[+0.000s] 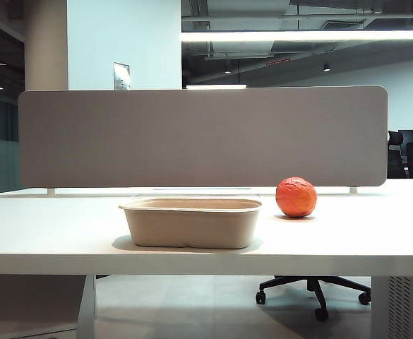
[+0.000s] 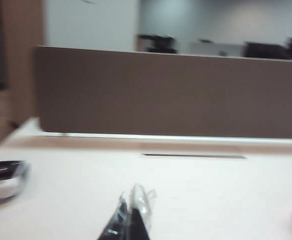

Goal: Pick up the orange and place it into the paper lunchbox.

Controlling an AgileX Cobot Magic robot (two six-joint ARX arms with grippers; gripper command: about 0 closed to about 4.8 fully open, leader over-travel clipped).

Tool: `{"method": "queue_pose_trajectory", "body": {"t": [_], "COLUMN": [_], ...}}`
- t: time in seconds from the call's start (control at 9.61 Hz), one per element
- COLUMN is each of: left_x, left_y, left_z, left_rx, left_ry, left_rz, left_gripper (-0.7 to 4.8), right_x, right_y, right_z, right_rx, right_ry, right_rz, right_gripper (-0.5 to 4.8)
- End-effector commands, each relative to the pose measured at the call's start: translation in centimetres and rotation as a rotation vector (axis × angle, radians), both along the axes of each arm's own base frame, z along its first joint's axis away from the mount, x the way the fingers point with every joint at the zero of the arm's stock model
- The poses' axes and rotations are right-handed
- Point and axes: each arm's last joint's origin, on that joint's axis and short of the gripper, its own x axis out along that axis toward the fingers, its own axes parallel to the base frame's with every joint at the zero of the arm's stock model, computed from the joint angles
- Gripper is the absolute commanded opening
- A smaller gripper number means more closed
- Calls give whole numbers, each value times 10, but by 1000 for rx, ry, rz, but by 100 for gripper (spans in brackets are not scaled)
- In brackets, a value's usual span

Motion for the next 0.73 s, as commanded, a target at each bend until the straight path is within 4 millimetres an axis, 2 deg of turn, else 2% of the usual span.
{"method": "queue_pose_trajectory", "body": {"t": [0.1,0.21,0.73], "left_x": [18,59,66], "left_y": [-5,-45,-75], "left_z": [18,46,39], "left_rx": [13,26,51], "left_ry": [38,133,219], "left_rz": [-136,-363,-537], "left_gripper": [-6,-6,-6], "right_x": [20,83,103], "right_y": [6,17,30], "right_z": [25,63,54], "right_rx": [-28,-43,-46], "right_ry": [72,220,271], "right_rz": [171,384,479], "right_gripper": [-5,-5,-5]}}
